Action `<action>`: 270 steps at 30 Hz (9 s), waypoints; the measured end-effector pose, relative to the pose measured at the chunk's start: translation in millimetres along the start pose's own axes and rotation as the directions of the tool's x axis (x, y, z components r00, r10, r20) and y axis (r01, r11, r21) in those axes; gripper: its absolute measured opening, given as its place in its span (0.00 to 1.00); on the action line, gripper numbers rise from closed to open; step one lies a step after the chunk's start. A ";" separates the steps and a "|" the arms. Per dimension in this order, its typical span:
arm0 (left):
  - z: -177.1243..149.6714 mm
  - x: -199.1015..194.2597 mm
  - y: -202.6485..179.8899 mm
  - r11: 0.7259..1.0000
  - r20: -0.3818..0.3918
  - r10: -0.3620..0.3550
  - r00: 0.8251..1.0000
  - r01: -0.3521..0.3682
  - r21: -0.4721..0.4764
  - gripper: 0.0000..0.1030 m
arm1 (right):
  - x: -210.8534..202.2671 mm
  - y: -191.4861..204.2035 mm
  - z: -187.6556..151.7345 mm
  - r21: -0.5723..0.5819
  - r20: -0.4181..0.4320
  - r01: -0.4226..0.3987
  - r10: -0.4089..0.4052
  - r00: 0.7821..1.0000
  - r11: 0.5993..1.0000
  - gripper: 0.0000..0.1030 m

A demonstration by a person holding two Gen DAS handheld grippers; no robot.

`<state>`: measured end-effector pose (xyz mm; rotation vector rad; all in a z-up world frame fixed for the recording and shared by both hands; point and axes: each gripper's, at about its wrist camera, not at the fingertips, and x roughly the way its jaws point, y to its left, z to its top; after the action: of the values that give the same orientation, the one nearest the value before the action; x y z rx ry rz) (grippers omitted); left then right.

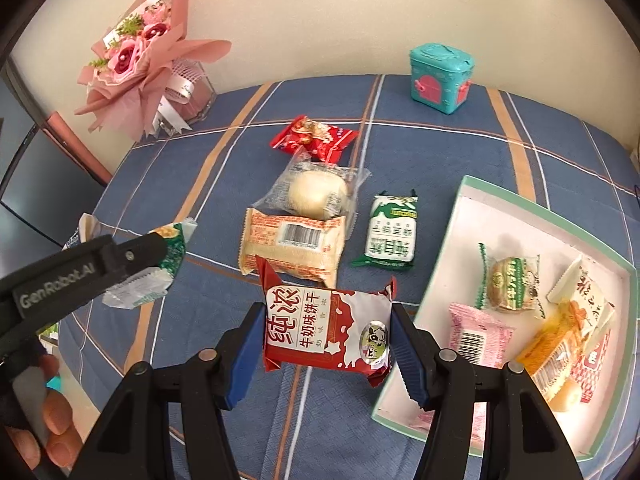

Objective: Organize snacks
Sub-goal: 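Carry the green packet with the left gripper while the right carries the red packet over the tray, then lower and release the green packet with the left gripper while the right releases the red packet, then withdraw both open grippers from the tray toward the remaining snacks, then close the left gripper on the bread roll packet while the right grasps the green biscuit packet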

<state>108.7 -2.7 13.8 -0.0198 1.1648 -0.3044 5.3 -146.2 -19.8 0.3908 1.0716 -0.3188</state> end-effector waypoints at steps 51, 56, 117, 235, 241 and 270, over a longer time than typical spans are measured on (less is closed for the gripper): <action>-74.5 34.9 -225.8 0.926 -0.138 -0.106 0.985 0.148 0.348 0.49 | -42.5 -262.4 -27.1 0.541 -0.009 0.175 -0.202 0.979 0.823 0.62; -78.1 47.4 -236.4 0.921 -0.159 -0.104 0.982 0.156 0.358 0.49 | -36.9 -268.7 -26.9 0.546 -0.029 0.211 -0.233 0.972 0.811 0.62; -73.1 37.3 -227.5 0.907 -0.060 -0.139 0.988 0.152 0.393 0.88 | -43.4 -252.8 -27.1 0.510 -0.068 0.272 -0.278 0.958 0.816 0.80; 21.9 114.0 -46.2 0.993 -0.094 -0.119 0.988 0.117 -0.029 0.96 | 90.2 -46.1 52.1 0.130 -0.012 0.042 -0.040 0.999 0.991 0.60; 18.7 121.3 -47.9 0.994 -0.125 -0.112 0.986 0.110 -0.023 0.96 | 90.7 -43.9 51.0 0.107 -0.014 0.057 -0.056 0.998 0.993 0.59; 11.0 130.3 -34.7 0.981 -0.135 -0.149 0.979 0.130 -0.142 0.96 | 84.8 -59.6 55.5 0.121 0.009 0.033 -0.035 0.999 0.992 0.52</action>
<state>157.6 -69.6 -93.2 -0.1996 1.3300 -0.3573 60.5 -229.8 -81.2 0.4788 1.0523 -0.4170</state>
